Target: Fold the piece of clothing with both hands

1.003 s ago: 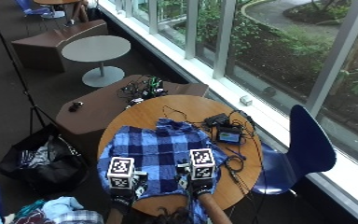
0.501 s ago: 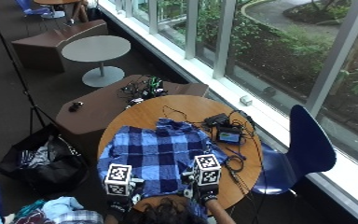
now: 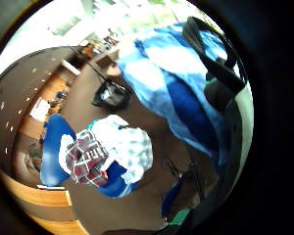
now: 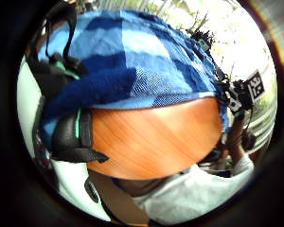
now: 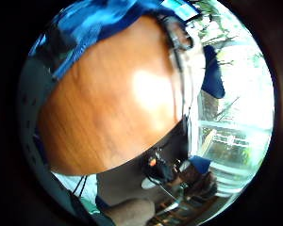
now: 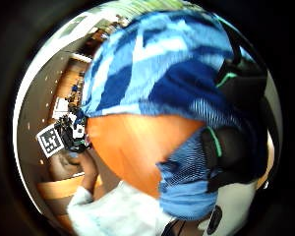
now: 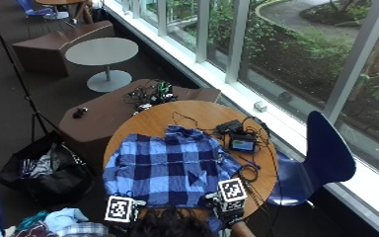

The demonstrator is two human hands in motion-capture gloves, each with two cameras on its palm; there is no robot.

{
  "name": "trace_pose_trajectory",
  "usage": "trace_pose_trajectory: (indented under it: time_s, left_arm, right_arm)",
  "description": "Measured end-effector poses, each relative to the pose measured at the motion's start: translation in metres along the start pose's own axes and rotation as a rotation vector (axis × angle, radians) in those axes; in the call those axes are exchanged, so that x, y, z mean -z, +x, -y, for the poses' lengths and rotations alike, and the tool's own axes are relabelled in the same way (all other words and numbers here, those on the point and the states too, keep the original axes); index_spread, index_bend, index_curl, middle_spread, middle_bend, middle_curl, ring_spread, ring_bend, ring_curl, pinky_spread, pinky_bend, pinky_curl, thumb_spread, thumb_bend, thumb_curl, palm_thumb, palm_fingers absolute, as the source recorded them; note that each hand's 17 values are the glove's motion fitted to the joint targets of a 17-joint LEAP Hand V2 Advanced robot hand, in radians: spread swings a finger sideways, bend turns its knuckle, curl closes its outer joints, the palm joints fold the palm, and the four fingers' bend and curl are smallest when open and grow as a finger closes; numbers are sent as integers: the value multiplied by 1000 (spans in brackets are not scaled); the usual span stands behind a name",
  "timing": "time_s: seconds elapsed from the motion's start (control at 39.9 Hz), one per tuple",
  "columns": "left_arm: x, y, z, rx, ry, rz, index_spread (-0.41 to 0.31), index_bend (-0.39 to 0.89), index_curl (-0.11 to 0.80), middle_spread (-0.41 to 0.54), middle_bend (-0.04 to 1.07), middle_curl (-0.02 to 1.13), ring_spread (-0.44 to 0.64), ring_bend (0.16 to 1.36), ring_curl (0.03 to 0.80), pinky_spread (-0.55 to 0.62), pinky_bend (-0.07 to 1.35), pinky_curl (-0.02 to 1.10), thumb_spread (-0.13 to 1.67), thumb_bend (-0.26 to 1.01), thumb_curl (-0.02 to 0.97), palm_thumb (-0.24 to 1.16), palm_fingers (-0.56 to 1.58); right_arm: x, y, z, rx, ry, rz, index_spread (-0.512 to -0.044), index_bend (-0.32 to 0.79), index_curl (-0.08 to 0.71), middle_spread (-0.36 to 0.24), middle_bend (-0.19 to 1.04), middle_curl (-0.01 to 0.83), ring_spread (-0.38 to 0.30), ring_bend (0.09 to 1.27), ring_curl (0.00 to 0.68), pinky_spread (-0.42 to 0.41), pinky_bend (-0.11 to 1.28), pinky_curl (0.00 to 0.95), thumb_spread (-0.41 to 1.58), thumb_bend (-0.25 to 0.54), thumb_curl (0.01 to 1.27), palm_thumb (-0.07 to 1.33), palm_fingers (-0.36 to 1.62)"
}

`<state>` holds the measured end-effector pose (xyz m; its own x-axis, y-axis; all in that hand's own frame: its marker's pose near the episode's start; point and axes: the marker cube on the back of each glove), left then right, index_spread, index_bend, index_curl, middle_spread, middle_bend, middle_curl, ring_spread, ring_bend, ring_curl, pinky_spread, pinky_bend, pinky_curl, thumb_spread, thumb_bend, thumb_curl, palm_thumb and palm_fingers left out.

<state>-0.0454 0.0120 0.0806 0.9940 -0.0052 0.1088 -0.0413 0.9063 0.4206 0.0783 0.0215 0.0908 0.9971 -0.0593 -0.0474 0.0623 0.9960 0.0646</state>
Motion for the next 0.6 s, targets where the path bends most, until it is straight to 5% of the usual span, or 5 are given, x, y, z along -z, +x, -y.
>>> trace_pose_trajectory:
  time_s: [0.05,0.15,0.35,0.48,0.6]
  left_arm:
    - [6,-4,-5,-32,4,62,-231,361,315,-221,329,364,-210,544,282,-39,404,255,1195,129,314,506,1084]
    - [31,-1,-16,-130,-51,27,-272,322,337,-278,392,410,-295,578,323,-134,371,281,1161,131,338,573,1221]
    - [95,-3,-7,-292,-338,-204,-308,255,368,-332,393,446,-386,706,393,-241,337,317,1111,119,370,678,1282]
    - [93,-22,65,-290,-360,-136,-321,236,387,-349,394,456,-408,735,412,-272,323,335,1100,95,375,704,1290]
    - [75,-38,153,-189,-458,-128,-331,203,400,-364,411,464,-422,763,427,-294,313,350,1099,68,377,717,1314]
  right_arm:
    - [6,0,-5,37,41,-21,-337,445,313,-156,250,311,-133,416,244,84,285,251,1142,202,343,754,846]
    - [37,-4,-32,133,-29,-57,-321,302,310,-195,315,349,-221,516,291,-36,293,266,1127,238,368,867,1128]
    - [112,3,-22,290,-221,45,-314,192,349,-242,344,394,-275,609,374,-141,271,310,1112,240,375,960,1219]
    - [160,5,59,235,-186,228,-316,126,340,-257,350,409,-283,648,400,-178,294,330,1117,229,373,987,1237]
    - [150,3,186,182,-158,367,-312,69,304,-260,346,419,-277,714,426,-244,391,358,1116,205,372,994,1244]
